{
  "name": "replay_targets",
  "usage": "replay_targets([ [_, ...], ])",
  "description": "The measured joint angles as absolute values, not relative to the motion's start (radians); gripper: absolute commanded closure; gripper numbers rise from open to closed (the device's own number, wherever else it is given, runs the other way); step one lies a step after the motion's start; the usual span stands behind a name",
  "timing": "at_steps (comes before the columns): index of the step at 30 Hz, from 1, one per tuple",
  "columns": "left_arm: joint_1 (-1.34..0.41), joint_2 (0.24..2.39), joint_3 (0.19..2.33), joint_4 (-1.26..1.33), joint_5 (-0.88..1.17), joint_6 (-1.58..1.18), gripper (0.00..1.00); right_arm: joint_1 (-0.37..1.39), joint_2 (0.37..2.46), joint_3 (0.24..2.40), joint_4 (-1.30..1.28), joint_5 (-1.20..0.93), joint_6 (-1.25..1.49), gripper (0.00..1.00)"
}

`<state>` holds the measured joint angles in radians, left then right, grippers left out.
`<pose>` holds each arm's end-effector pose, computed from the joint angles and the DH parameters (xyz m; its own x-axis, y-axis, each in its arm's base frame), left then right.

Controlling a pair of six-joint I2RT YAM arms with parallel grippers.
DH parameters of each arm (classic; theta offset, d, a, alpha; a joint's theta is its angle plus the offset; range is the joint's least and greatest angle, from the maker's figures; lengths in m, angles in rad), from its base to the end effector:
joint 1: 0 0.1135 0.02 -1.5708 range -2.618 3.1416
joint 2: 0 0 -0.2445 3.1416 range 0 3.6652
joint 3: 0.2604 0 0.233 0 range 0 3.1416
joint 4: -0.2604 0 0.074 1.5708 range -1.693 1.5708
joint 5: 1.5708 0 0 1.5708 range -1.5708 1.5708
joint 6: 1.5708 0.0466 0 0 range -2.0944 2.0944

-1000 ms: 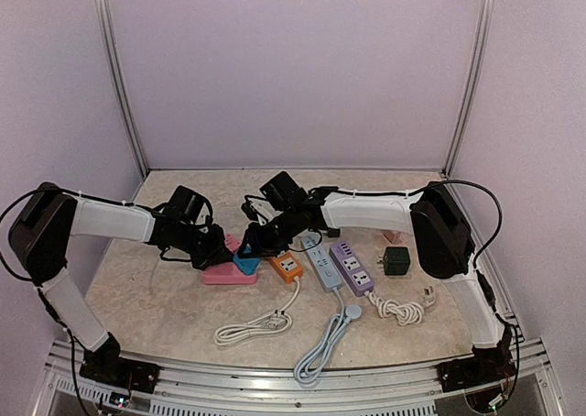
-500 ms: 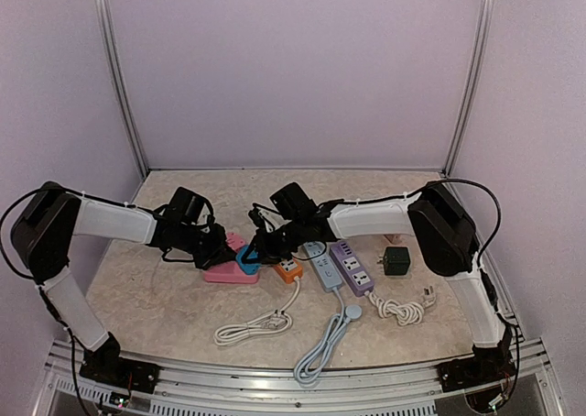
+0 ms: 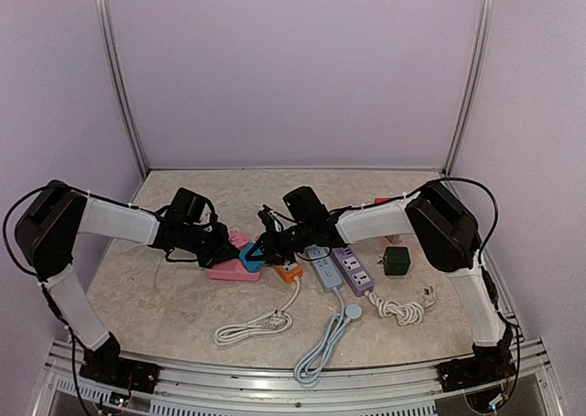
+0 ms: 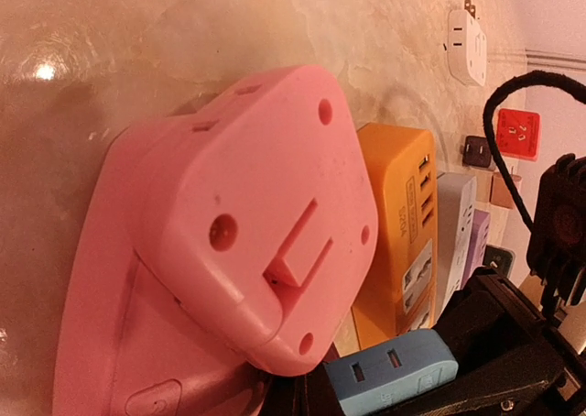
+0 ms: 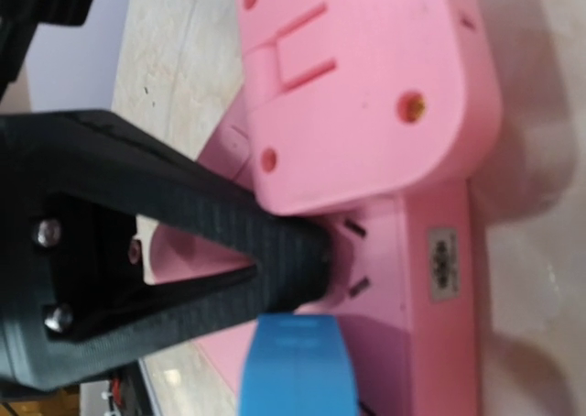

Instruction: Pull the plug off the socket

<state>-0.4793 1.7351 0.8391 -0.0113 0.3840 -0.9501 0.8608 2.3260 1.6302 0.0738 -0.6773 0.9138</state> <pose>0.2756 -0.1629 0.1240 -0.9209 -0.3714 -0.1181 -0.2009 0.7121 -0.6727 0.2963 0.3895 0.1290 -0.9628 -0.1735 -0.2072 -0.2630 0.4242 0.8665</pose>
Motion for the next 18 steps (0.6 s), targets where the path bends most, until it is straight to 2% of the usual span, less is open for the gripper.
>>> replay_targets([
  [11,-0.479,1.741,0.831,0.015,0.385,-0.954,1.0,0.853,2.326,1.617,0.123,-0.704,0.975,1.0],
  [18,-0.487,1.761,0.827,0.056,0.388,-0.959,1.0,0.852,2.241,1.62,0.22,-0.73,0.988,1.0],
])
